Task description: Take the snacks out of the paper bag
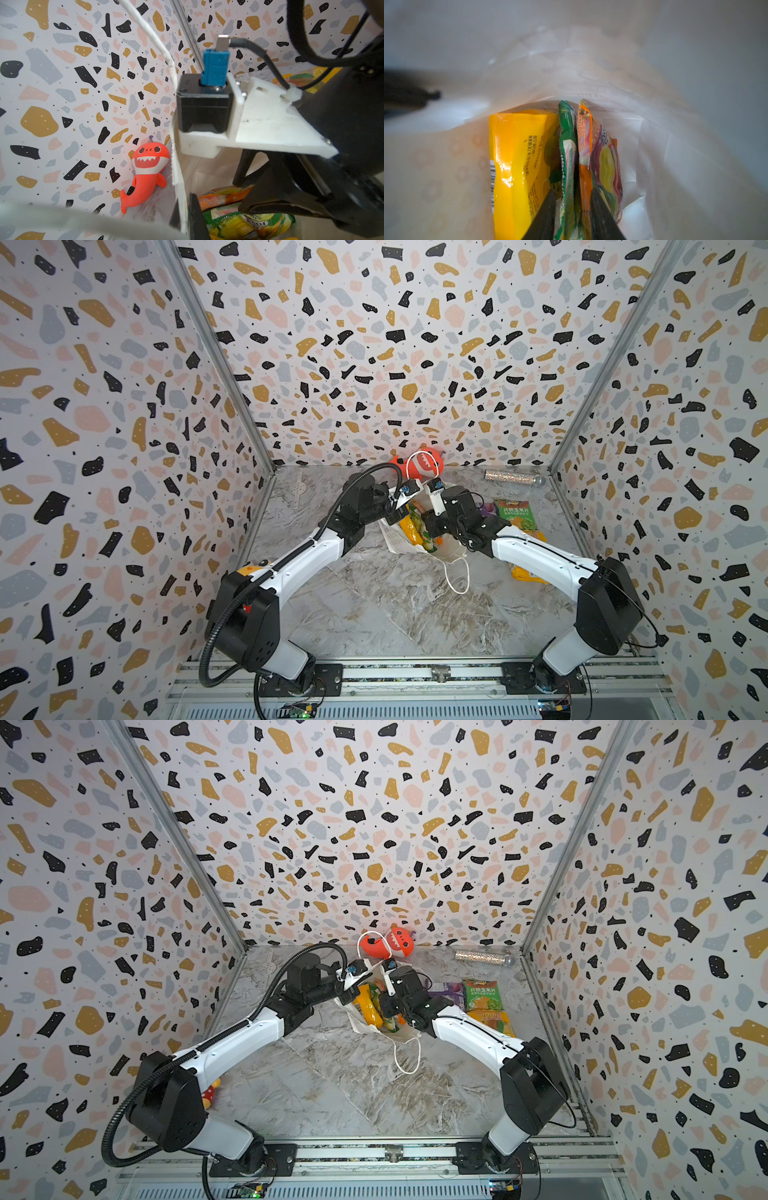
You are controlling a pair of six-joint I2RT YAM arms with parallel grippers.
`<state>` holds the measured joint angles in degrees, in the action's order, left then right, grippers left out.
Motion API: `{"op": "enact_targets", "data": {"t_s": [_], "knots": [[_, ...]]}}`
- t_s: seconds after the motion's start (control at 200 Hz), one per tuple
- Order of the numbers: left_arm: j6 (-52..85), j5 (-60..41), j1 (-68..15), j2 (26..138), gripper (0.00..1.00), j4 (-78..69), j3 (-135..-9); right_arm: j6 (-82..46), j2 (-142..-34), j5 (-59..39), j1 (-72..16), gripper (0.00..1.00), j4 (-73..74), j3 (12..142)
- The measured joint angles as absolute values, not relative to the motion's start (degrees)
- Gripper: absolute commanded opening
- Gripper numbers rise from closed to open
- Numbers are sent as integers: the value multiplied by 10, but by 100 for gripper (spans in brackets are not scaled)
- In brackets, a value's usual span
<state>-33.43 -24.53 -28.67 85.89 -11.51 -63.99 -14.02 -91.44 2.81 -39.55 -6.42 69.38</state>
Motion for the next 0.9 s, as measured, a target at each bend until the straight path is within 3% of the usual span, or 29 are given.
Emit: {"op": "enact_targets", "data": {"t_s": [0.195, 0.31, 0.681, 0.901], "knots": [[-334, -245, -287, 859, 0, -116, -640, -140, -915, 47, -396, 31, -63, 695], [-334, -245, -287, 859, 0, -115, -640, -140, -924, 65, -397, 36, -60, 699], [-334, -240, -286, 860, 0, -108, -640, -152, -1010, 117, -399, 40, -44, 725], [-334, -241, -286, 860, 0, -107, -640, -164, -1035, 146, -400, 20, -31, 730]]}}
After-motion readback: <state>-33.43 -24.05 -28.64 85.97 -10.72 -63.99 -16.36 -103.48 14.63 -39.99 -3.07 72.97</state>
